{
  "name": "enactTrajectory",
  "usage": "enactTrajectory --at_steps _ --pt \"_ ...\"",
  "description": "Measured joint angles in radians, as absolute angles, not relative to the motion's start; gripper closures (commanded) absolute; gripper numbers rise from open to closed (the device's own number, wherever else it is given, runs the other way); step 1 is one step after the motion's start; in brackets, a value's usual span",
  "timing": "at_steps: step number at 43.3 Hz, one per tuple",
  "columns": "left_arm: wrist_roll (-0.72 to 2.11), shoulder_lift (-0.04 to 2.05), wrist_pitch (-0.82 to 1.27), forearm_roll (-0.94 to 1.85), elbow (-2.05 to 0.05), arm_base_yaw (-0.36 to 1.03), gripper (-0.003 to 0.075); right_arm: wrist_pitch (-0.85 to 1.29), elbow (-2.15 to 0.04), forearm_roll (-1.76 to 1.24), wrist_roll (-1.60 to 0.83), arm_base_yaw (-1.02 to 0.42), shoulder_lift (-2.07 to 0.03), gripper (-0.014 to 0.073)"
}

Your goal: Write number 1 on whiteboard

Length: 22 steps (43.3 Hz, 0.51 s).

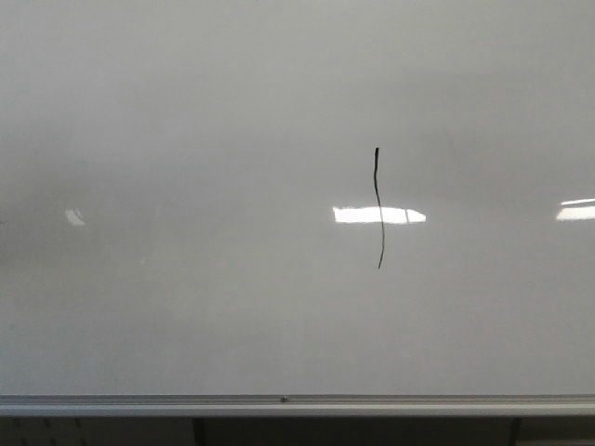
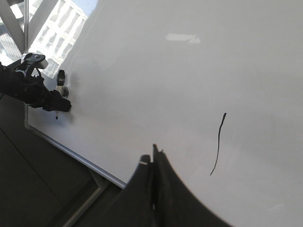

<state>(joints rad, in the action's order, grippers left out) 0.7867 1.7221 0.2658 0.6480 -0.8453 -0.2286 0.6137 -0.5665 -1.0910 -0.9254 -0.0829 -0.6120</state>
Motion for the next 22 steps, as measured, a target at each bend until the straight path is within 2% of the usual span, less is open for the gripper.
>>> enactTrajectory --at_steps 7,11,15,22 --pt "0.787 1.684 0.327 0.61 -0.845 -0.227 0.0128 0.614 -0.566 -1.091 -0.925 -0.083 -0.612 0.0654" --pt "0.787 1.637 0.366 0.592 -0.845 -0.227 0.0193 0.614 -0.566 -1.091 -0.925 -0.083 -0.612 0.0654" --pt "0.756 1.568 0.391 0.546 -0.845 -0.227 0.0305 0.614 -0.566 -1.091 -0.925 -0.083 -0.612 0.0654" --pt "0.695 1.414 0.463 0.455 -0.845 -0.227 0.0581 0.6 -0.566 -1.091 -0.925 -0.083 -0.612 0.0654"
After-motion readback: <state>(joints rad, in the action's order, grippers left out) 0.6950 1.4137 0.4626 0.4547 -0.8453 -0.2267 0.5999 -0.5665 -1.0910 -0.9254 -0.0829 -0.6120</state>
